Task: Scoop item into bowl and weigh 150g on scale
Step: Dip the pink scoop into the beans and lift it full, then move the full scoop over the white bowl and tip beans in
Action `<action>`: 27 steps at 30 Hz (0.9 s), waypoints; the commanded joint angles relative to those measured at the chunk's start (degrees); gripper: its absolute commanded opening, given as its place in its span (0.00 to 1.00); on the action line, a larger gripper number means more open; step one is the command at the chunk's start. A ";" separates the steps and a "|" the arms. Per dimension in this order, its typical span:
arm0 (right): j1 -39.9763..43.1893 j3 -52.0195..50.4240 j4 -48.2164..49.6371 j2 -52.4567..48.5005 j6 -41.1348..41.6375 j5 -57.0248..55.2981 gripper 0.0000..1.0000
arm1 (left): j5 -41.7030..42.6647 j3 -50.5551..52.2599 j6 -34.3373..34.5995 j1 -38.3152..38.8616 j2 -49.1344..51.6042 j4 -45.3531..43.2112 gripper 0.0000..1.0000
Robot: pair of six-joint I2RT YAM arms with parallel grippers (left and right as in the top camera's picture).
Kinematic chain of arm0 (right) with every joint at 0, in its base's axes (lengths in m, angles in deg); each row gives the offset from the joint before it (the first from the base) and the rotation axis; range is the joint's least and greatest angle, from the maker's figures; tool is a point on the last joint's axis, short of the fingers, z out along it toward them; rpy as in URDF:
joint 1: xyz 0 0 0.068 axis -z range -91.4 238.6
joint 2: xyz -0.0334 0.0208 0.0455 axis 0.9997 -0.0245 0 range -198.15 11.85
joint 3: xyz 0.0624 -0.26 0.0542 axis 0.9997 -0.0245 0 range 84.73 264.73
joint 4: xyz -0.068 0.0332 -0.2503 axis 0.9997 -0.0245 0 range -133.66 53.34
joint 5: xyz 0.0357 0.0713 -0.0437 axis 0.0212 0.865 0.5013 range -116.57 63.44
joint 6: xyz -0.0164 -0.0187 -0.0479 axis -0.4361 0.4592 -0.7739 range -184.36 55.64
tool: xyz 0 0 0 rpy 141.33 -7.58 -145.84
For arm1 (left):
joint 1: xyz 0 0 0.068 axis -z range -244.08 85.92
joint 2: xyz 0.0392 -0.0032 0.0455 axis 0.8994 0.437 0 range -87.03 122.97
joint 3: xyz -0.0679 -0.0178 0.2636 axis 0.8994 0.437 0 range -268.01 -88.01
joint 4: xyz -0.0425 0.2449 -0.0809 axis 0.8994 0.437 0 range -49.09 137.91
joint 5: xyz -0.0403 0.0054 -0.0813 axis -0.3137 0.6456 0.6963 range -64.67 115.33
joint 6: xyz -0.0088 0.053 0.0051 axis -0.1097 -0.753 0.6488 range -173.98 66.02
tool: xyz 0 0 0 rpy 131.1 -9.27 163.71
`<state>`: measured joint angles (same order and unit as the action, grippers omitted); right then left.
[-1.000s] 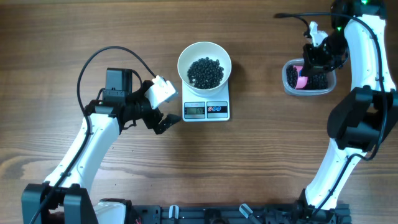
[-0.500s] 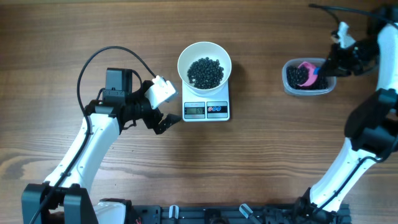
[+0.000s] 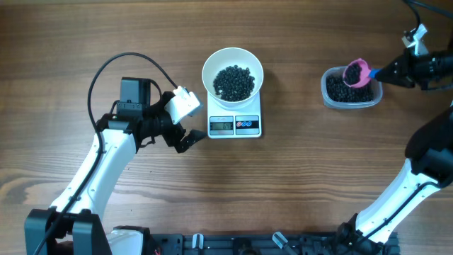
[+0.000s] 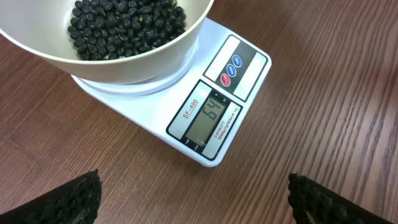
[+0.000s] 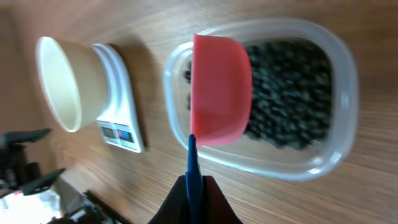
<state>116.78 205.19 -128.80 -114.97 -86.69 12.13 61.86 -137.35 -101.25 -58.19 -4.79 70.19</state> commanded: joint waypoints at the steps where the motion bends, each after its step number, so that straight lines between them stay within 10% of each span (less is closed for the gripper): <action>1: -0.37 -0.17 -0.04 0.09 -1.64 8.52 0.04 | 1.29 0.63 0.15 0.11 0.50 -0.15 1.00; 27: -27.82 1.42 1.81 2.21 7.80 18.86 0.04 | 1.29 0.63 0.15 0.11 0.50 -0.15 1.00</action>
<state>90.97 205.21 -127.27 -114.93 -79.57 28.77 61.86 -137.35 -101.25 -58.19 -4.79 70.19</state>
